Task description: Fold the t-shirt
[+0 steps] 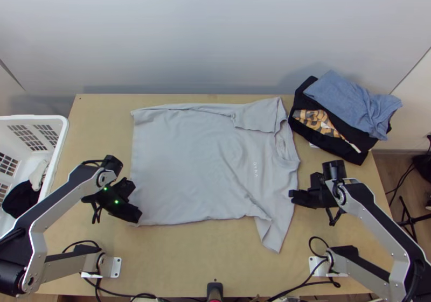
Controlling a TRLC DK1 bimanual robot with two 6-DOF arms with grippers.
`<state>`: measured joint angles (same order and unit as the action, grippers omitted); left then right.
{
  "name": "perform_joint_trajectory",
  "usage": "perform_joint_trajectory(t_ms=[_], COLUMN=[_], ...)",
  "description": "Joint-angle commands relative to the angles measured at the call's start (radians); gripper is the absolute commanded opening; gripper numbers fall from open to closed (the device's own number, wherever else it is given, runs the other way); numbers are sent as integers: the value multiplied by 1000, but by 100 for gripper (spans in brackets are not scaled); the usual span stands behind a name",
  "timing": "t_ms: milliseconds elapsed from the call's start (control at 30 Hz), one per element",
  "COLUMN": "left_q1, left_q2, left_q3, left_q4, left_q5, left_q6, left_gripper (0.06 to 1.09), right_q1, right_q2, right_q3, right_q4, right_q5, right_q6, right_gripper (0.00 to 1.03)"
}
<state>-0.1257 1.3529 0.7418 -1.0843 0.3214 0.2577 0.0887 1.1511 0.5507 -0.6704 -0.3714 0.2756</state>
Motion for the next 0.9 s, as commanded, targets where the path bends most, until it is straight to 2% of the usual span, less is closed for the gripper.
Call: perform_joint_trajectory(t_ms=[0, 167, 300, 433, 600, 767, 867], left_q1=[-23, 18, 172, 245, 265, 370, 394], left_q2=[14, 8, -8, -77, -161, -127, -103], left_q3=[-18, 21, 54, 133, 238, 449, 561], left_q4=[67, 73, 95, 136, 247, 267, 273], left_q5=[-1, -7, -4, -2, -28, -42, -45], left_q6=[0, -6, -44, -215, -460, -569, -578], left_gripper=[9, 9, 9, 9, 9, 9, 9], right_q1=[-72, -133, -60, 0, -86, -116, -118], right_q2=[-45, -77, -74, -74, -33, 30, 91], right_q3=[14, 48, 51, 117, 285, 512, 652], right_q4=[-38, -138, -109, -83, -32, -12, -9], right_q5=[2, -9, -21, -18, 43, 98, 117], right_q6=[-21, -24, 80, 116, 91, 62, 68], right_gripper=[3, 3, 3, 3, 3, 3, 3])
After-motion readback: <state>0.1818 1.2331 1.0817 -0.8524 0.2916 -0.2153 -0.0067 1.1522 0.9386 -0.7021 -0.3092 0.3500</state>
